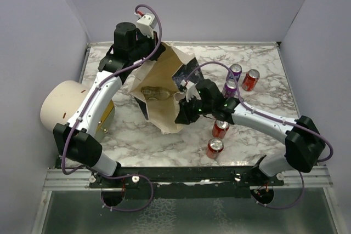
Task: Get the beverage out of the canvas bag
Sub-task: Adjust the canvas bag at the center of the board, then take out the drink from the center of the board.
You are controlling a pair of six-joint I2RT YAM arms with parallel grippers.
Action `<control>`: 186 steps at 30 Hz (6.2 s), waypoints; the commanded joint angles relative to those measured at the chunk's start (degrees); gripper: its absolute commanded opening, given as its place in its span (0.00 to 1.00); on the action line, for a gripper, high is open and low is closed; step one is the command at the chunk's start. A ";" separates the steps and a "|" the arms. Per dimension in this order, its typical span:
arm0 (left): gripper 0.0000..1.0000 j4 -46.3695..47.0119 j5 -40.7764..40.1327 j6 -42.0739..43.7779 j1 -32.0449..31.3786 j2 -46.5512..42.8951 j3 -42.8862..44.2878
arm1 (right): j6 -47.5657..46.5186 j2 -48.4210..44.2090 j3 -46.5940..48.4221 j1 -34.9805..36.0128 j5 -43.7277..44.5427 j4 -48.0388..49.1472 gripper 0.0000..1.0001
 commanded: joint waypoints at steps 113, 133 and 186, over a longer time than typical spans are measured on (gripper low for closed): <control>0.00 10.48 1.84 -7.48 -2.60 -15.26 -17.95 | -53.86 7.08 -6.97 4.34 27.51 19.11 0.69; 0.00 10.14 -1.97 -11.07 -4.00 -13.29 -14.75 | -54.36 0.12 2.66 9.97 10.24 21.45 0.67; 0.00 5.56 19.61 -3.04 -11.73 -10.63 -9.21 | -77.56 43.01 23.52 2.12 11.37 29.40 0.86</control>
